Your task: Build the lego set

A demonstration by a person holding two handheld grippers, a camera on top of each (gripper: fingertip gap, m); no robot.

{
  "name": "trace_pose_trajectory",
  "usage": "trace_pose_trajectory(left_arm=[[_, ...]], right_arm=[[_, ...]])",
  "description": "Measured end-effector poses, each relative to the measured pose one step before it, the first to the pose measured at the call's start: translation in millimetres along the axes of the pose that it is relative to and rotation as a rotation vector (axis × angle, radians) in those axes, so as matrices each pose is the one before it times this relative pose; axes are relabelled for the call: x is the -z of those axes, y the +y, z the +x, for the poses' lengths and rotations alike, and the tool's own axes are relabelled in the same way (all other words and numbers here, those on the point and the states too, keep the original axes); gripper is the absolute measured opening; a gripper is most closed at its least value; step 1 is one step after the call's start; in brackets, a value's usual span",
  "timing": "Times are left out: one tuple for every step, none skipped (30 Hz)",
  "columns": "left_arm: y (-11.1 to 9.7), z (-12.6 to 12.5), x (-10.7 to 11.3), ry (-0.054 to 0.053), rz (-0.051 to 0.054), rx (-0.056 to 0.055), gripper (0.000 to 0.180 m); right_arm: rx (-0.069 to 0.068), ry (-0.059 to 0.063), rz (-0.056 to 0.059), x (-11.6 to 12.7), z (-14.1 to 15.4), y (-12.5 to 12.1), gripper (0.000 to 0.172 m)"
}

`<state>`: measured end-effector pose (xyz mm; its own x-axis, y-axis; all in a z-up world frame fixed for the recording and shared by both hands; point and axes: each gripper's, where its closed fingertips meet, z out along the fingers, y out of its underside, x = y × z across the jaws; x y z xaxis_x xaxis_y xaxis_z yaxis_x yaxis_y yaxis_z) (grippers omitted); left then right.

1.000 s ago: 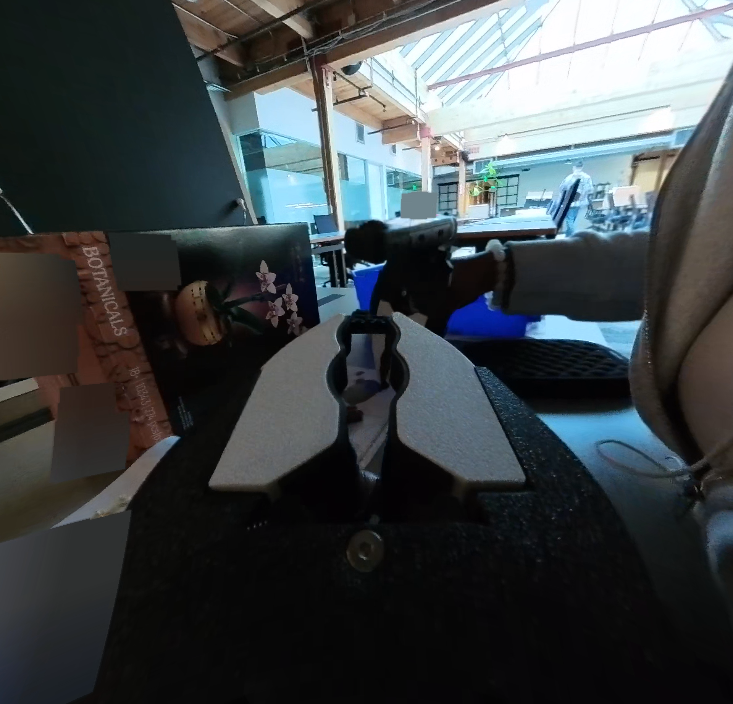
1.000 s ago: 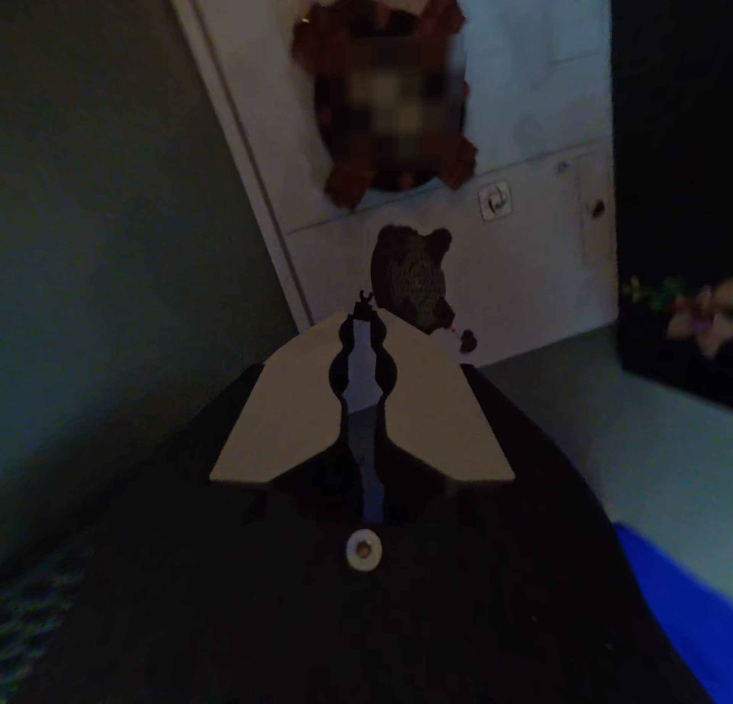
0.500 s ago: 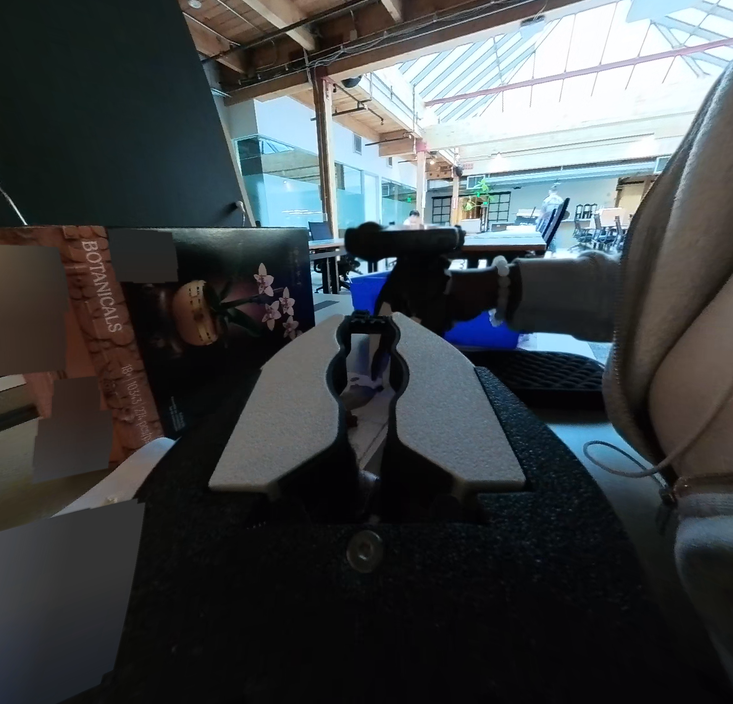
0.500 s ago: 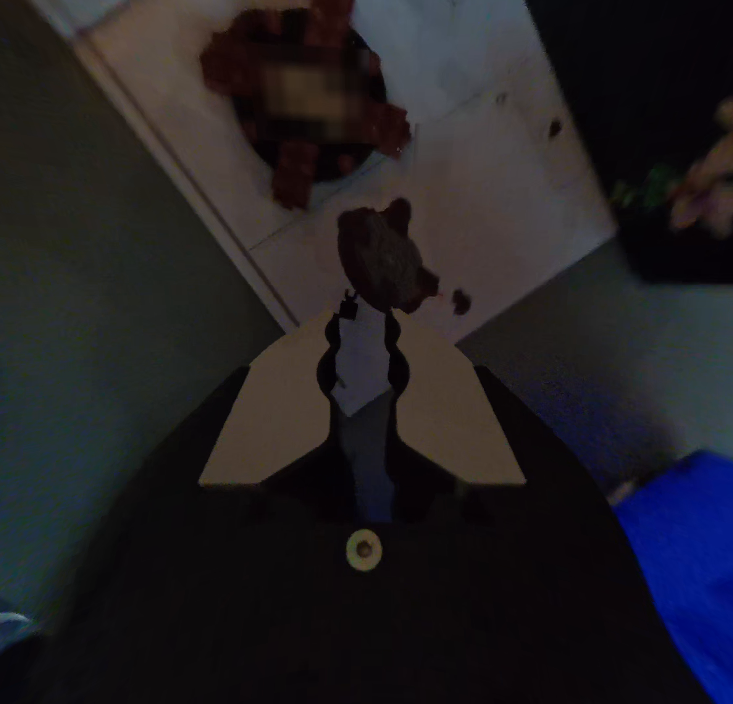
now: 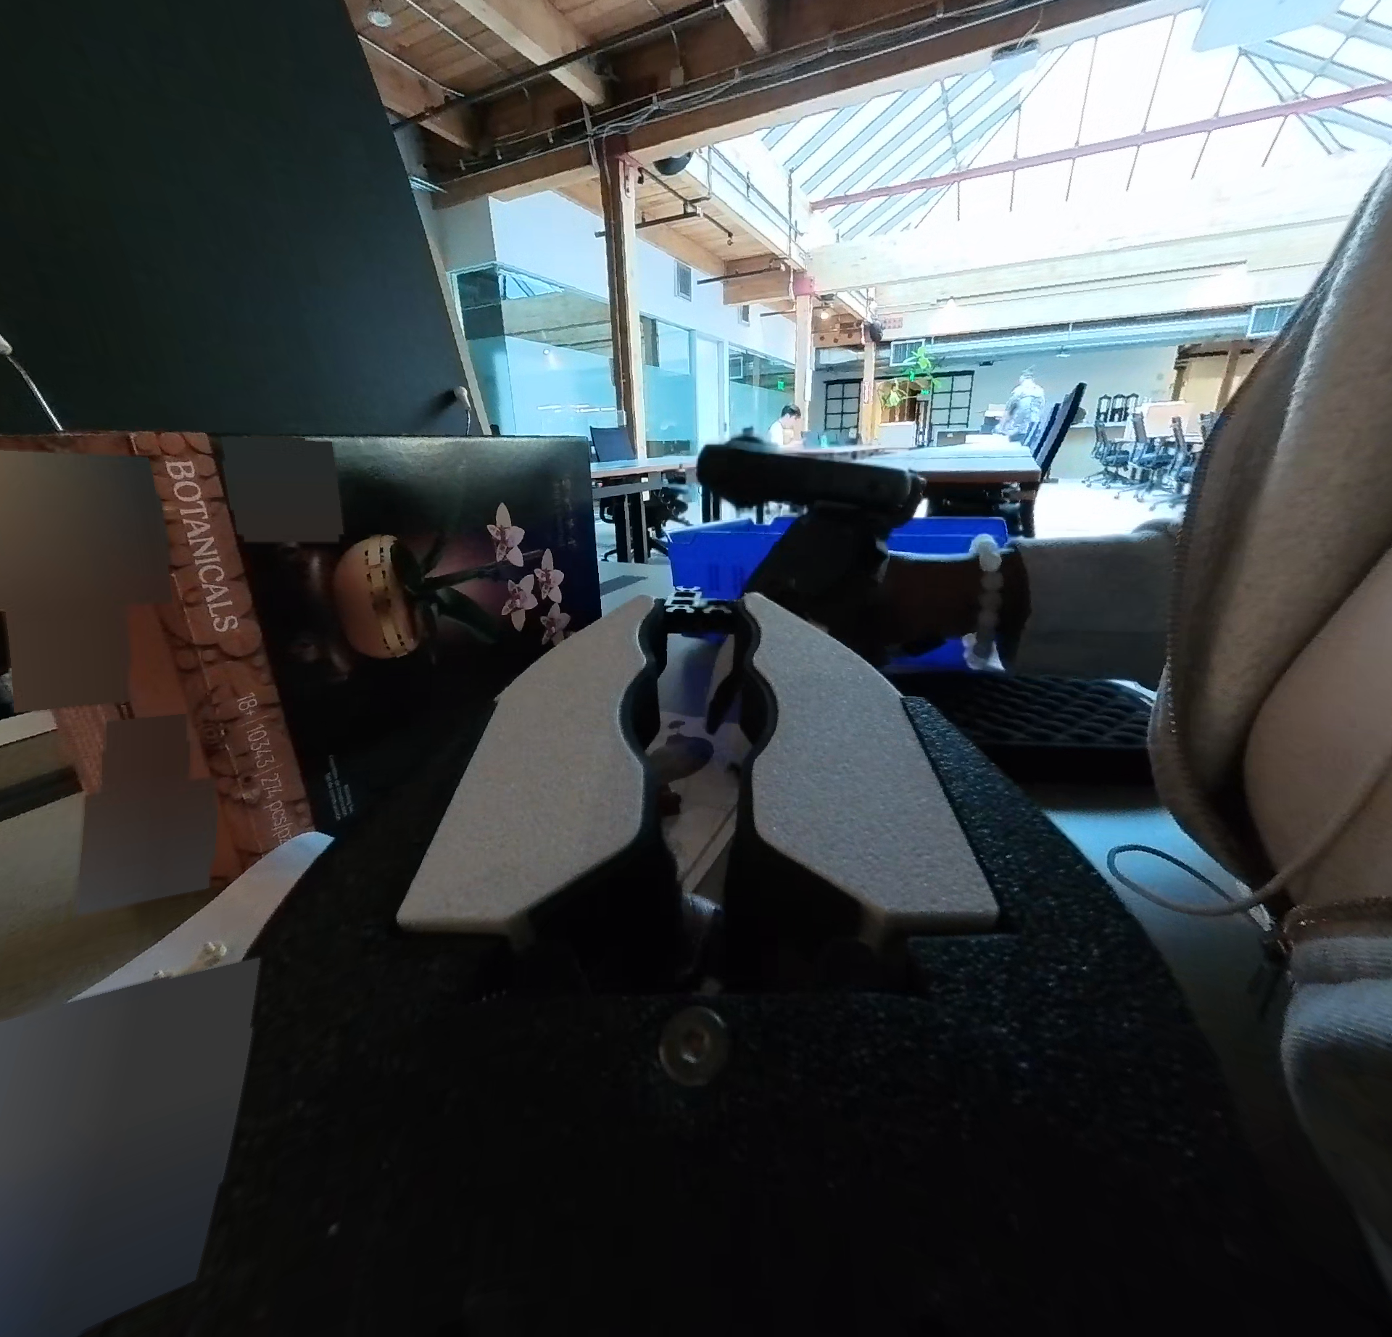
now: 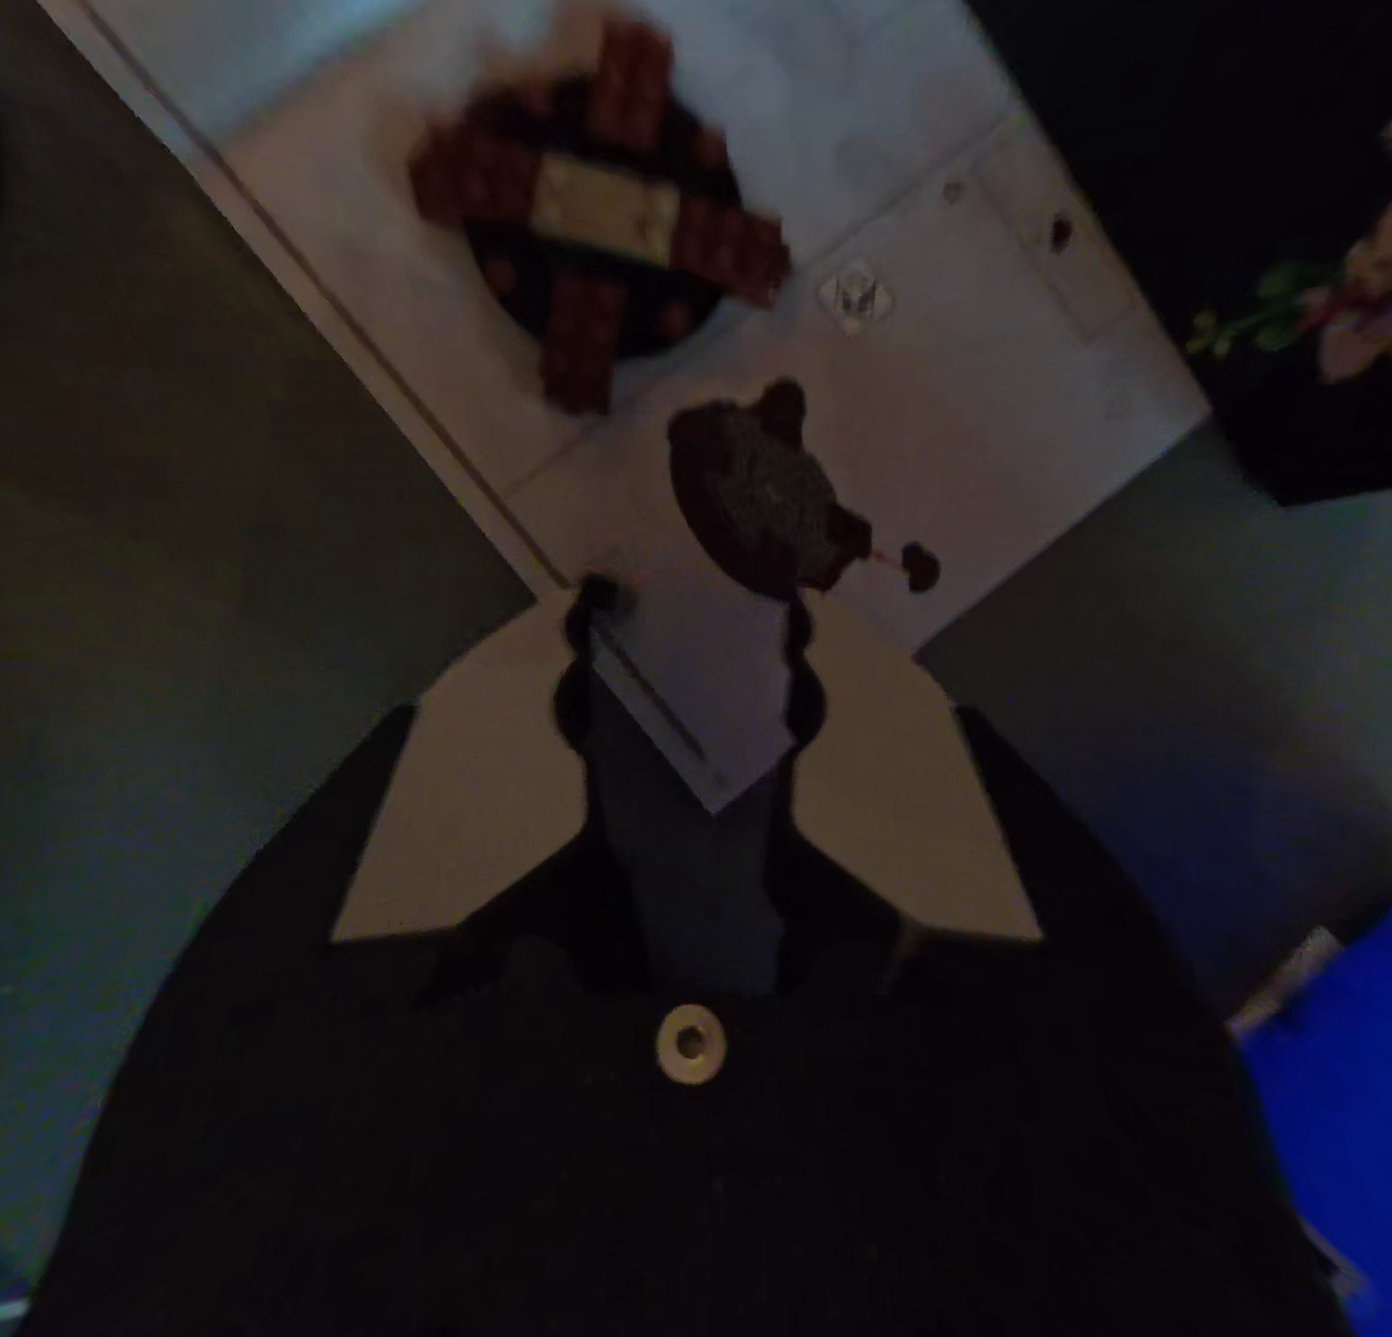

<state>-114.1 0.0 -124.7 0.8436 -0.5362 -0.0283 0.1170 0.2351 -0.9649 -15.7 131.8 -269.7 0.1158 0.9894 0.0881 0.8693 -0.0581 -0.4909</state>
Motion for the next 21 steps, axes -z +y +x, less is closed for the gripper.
trace_pose_trajectory(left_arm=[[0.40,0.17,-0.30,0.0007,-0.0022,-0.0014,0.016],[0.49,0.29,-0.24,0.0009,-0.0022,-0.0021,0.016],[0.48,0.05,-0.06,-0.0004,-0.0018,-0.0014,0.016],[-0.32,-0.37,0.19,-0.0019,0.0018,0.0004,0.016],[-0.40,-0.45,0.07,-0.0016,0.0026,0.0026,0.016],[-0.07,-0.47,0.19,-0.0010,0.0009,0.0031,0.016],[-0.06,-0.13,0.18,-0.0002,0.0015,0.0013,0.016],[-0.06,0.02,0.04,0.0000,0.0010,-0.0005,0.016],[0.20,0.22,-0.23,0.0013,-0.0016,-0.0013,0.016],[0.19,0.23,-0.17,0.0016,-0.0017,-0.0005,0.016],[0.08,0.24,-0.14,0.0011,-0.0010,-0.0003,0.016],[-0.25,0.23,-0.04,0.0005,-0.0004,-0.0025,0.016],[-0.29,0.37,-0.06,0.0006,0.0005,-0.0029,0.016],[-0.17,0.20,-0.18,-0.0001,-0.0001,-0.0024,0.016],[0.12,0.30,-0.08,0.0003,-0.0022,-0.0029,0.016],[0.16,0.59,0.01,0.0020,-0.0020,-0.0027,0.016],[0.00,0.54,0.05,0.0016,-0.0003,-0.0023,0.016],[0.26,0.13,0.13,-0.0013,-0.0007,-0.0028,0.016],[0.18,0.19,0.09,-0.0001,-0.0008,-0.0022,0.016],[0.04,0.16,0.03,0.0003,0.0003,-0.0003,0.016],[0.09,-0.16,-0.08,-0.0001,-0.0004,0.0007,0.016]], right_arm=[[-0.0087,-0.0137,-0.0007,1.95,-1.54,-1.53,0.063],[-0.0275,-0.0359,0.0612,4.52,-4.66,-9.93,0.067],[-0.0270,-0.0114,0.0622,1.91,-0.43,-6.85,0.064],[0.0034,0.0151,-0.0339,-1.13,4.65,7.51,0.064],[0.0107,0.0159,-0.0602,-0.91,4.49,10.03,0.069],[-0.0087,-0.0186,0.0030,2.47,-2.44,0.73,0.073],[0.0026,-0.0523,0.0604,6.59,-7.66,-7.31,0.066],[0.0345,-0.0367,0.0574,8.46,-7.22,-8.37,0.054],[0.0541,0.0116,0.0165,9.37,1.50,-5.08,0.050],[0.0989,-0.0090,-0.0287,8.88,-1.44,-0.36,0.042],[0.0933,0.0101,-0.0550,7.35,0.62,3.64,0.035],[0.0682,0.0211,-0.0622,4.05,3.35,5.26,0.036],[0.0432,-0.0116,-0.0422,0.55,-1.40,3.48,0.038],[0.0143,-0.0282,-0.0107,-2.58,-3.88,0.29,0.034],[0.0103,-0.0315,0.0026,-4.73,-4.74,-0.55,0.023],[0.0162,-0.0076,-0.0033,-5.04,-3.15,1.19,0.011],[0.0172,0.0136,-0.0158,-4.54,-0.13,2.86,0.003],[0.0088,0.0055,-0.0076,-4.64,-1.53,1.90,0.001],[-0.0185,0.0005,-0.0007,-4.44,-2.85,0.56,0.000],[-0.0419,0.0080,-0.0099,-4.48,-0.44,1.24,0.000],[-0.0303,0.0010,-0.0072,-3.61,-1.10,1.71,0.000]])
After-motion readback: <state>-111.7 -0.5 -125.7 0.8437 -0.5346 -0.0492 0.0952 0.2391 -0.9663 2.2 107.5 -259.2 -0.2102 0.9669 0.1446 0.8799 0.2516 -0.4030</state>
